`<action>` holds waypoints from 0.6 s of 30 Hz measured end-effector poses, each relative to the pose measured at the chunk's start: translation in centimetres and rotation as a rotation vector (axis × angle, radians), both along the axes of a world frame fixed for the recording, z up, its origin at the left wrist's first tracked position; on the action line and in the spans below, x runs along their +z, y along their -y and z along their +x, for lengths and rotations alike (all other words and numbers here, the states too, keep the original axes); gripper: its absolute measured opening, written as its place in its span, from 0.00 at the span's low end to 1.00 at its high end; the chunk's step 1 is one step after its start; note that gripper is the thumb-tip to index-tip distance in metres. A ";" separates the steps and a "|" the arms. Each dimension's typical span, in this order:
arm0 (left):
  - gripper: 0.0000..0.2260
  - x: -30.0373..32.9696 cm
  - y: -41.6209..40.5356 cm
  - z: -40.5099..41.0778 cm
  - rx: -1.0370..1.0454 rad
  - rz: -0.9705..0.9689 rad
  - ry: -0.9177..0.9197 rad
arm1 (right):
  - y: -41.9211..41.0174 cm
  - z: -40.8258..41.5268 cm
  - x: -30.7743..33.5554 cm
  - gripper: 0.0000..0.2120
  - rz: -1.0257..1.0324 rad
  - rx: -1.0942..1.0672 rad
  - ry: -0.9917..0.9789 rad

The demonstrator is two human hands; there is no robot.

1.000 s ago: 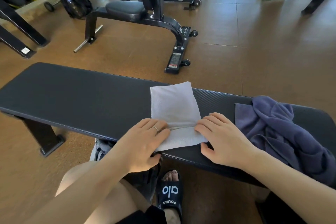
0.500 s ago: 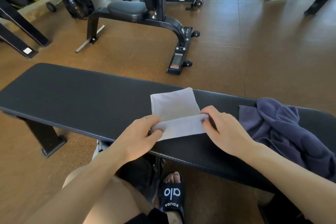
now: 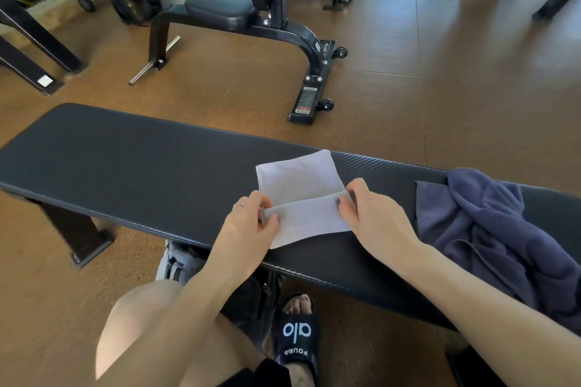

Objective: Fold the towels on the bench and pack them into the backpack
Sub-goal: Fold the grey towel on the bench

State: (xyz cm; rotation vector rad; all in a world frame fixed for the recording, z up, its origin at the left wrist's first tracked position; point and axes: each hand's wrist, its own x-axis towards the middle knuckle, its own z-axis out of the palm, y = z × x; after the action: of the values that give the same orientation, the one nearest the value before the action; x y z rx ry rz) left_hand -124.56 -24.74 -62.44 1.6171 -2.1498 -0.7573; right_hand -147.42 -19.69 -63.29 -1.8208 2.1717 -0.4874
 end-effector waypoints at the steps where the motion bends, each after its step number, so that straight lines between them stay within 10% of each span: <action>1: 0.03 -0.1 -0.2 -0.1 0.006 -0.028 0.040 | -0.1 0.1 0.0 0.10 -0.003 0.007 -0.021; 9: 0.18 0.2 0.0 -0.8 -0.339 -0.581 0.398 | 0.2 0.2 -1.0 0.04 -0.252 0.109 -0.256; 18: 0.22 1.0 -0.7 0.5 -0.552 -0.438 0.463 | -0.6 -1.8 1.0 0.17 -0.230 0.479 -0.415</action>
State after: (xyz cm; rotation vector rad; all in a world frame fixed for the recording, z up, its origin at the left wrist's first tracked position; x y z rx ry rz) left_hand -124.08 -24.02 -61.40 1.0452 -2.8843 -0.0014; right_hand -149.17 -19.08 -62.31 -2.6679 1.8511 -0.2755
